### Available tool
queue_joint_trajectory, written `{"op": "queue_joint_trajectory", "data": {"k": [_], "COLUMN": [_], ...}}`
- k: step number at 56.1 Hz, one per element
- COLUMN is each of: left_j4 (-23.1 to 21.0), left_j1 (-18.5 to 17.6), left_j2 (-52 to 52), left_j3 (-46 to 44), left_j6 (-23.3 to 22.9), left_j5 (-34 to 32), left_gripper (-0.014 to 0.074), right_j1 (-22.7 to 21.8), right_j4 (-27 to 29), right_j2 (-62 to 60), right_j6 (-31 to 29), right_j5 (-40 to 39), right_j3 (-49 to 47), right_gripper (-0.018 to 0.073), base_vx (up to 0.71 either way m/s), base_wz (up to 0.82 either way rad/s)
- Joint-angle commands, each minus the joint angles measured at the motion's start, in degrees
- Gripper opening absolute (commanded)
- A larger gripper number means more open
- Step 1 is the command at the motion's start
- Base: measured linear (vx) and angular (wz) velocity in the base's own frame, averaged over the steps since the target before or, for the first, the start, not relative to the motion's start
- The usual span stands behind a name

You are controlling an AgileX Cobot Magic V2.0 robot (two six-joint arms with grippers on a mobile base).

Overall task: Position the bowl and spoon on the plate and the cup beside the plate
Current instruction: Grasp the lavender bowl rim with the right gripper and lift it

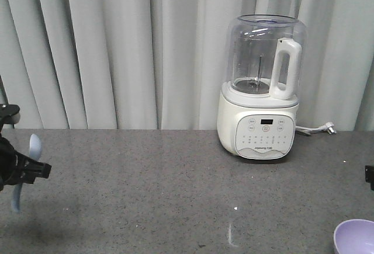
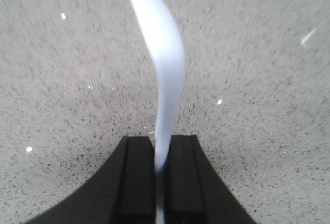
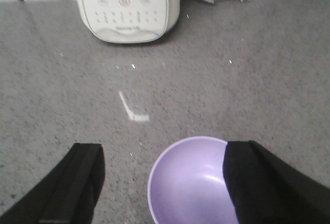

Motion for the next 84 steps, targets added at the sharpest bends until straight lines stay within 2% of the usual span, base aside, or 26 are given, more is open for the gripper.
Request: {"op": "queue_joint_trajectory", "data": {"k": [1,8,14,22,32,43,60,65,68,71,77,84], "left_j4": [-0.94,-1.12,-1.43,-1.56,-1.04,-1.02,-1.02,-1.02,-1.02,-0.97,-0.91,-0.98], "left_j1": [-0.54,-0.54,-0.55,-0.55,-0.55,-0.55,-0.55,-0.55,-0.55,-0.55,-0.55,-0.55], "left_j2": [-3.9,-4.58,-4.39,-4.39,-4.39,-4.39,-4.39,-4.39,-4.39,-4.39,-4.39,-4.39], "left_j3": [-1.55,-1.48,-1.48,-1.48,-1.48,-1.48,-1.44,-1.44,-1.44,-1.44,-1.44,-1.44], "left_j6": [0.02,0.02,0.02,0.02,0.02,0.02,0.02,0.02,0.02,0.02,0.02,0.02], "left_j5": [-3.3,-2.88,-2.25,-2.18,-2.47,-2.81,-2.95,-2.95,-3.0,-2.98,-3.12,-4.79], "left_gripper": [-0.0006,-0.0006,-0.0006,-0.0006,-0.0006,-0.0006,-0.0006,-0.0006,-0.0006,-0.0006,-0.0006,-0.0006], "right_j1": [-1.73,-10.1,-19.18,-24.82,-25.38,-25.38,-25.38,-25.38,-25.38,-25.38,-25.38,-25.27], "right_j4": [-2.74,-1.13,1.34,3.39,5.54,11.26,11.32,11.67,11.67,11.67,11.67,12.18], "right_j2": [2.26,4.88,6.71,9.86,15.41,23.19,30.13,30.85,30.85,30.67,29.93,27.34], "right_j6": [2.17,2.15,-1.11,-3.66,-6.92,-11.7,-13.59,-14.18,-14.5,-14.81,-16.35,-17.57], "right_j5": [-0.69,0.06,0.87,0.95,0.66,-2.34,-2.61,-2.95,-3.27,-3.57,-3.51,-3.57], "right_j3": [-2.68,-2.68,-2.63,-1.34,0.89,0.89,0.89,0.89,0.89,0.89,0.84,0.84], "right_gripper": [0.0522,0.0522,0.0522,0.0522,0.0522,0.052,0.0437,0.0381,0.0317,0.0226,-0.0017,-0.0015], "base_vx": [0.0,0.0,0.0,0.0,0.0,0.0,0.0,0.0,0.0,0.0,0.0,0.0], "base_wz": [0.0,0.0,0.0,0.0,0.0,0.0,0.0,0.0,0.0,0.0,0.0,0.0]}}
